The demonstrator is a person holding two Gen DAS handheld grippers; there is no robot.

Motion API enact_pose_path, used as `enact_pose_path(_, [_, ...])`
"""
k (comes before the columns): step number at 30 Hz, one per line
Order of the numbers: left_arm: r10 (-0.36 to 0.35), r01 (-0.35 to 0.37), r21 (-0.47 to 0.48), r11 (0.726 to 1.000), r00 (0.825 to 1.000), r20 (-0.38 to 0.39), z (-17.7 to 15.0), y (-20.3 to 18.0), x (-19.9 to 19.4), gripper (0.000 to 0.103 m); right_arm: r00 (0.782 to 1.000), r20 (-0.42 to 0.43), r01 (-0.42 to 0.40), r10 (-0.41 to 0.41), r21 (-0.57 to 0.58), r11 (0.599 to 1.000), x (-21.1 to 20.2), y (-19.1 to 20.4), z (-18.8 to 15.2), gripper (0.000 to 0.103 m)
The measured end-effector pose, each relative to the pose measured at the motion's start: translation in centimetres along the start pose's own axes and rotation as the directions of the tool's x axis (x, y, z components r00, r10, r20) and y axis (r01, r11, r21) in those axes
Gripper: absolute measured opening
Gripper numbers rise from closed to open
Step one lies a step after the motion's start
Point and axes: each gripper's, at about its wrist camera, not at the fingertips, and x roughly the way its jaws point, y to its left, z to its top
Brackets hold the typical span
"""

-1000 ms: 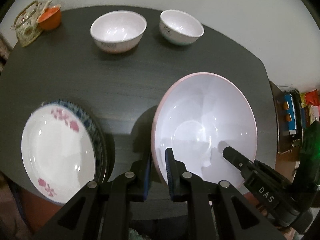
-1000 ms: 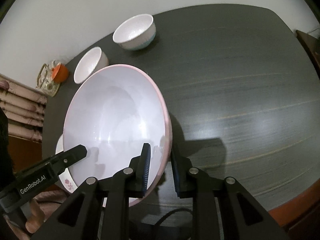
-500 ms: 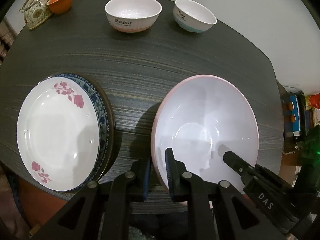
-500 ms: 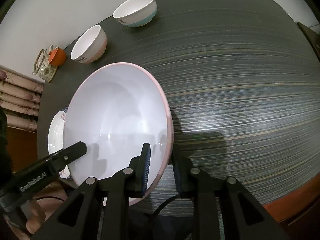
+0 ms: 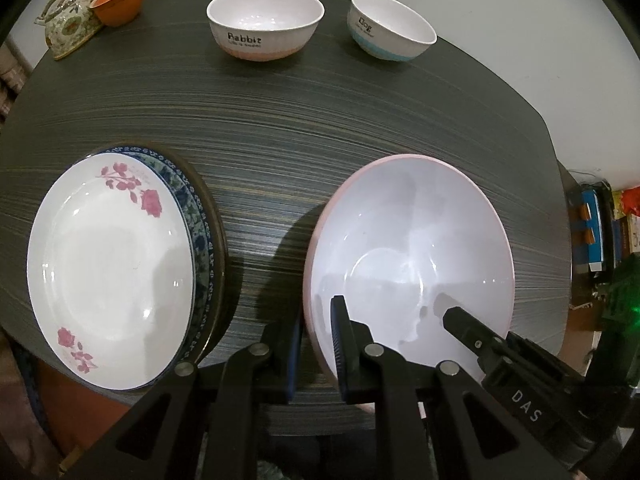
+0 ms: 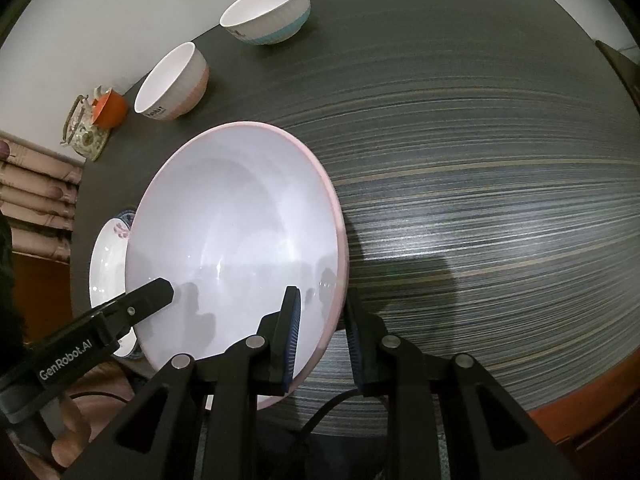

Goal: Organize plates and bowls
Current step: 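Grip the pink-rimmed bowl rim with the right tool and lift it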

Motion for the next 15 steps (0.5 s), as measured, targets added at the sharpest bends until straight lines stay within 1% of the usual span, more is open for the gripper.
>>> enact_pose_path(3, [0.001, -0.001, 0.002, 1.000, 1.000, -0.003, 0.00, 0.14, 0.43, 0.014, 1.000, 0.001, 0.014, -0.014, 0.001, 1.000, 0.13, -0.18, -0.01, 0.022])
enact_pose_path(5, [0.007, -0.007, 0.007, 1.000, 1.000, 0.005, 0.13, 0.11, 0.49, 0.014, 1.000, 0.000, 0.014, -0.014, 0.004, 1.000, 0.17, -0.22, -0.07, 0.022])
enact_pose_path(11, [0.008, -0.008, 0.008, 1.000, 1.000, -0.002, 0.14, 0.13, 0.60, 0.014, 1.000, 0.001, 0.018, -0.018, -0.006, 1.000, 0.27, -0.20, -0.10, 0.023])
enact_pose_path(15, [0.008, -0.008, 0.012, 1.000, 1.000, -0.007, 0.33, 0.30, 0.72, 0.014, 1.000, -0.001, 0.026, -0.026, -0.018, 1.000, 0.41, 0.03, -0.13, 0.025])
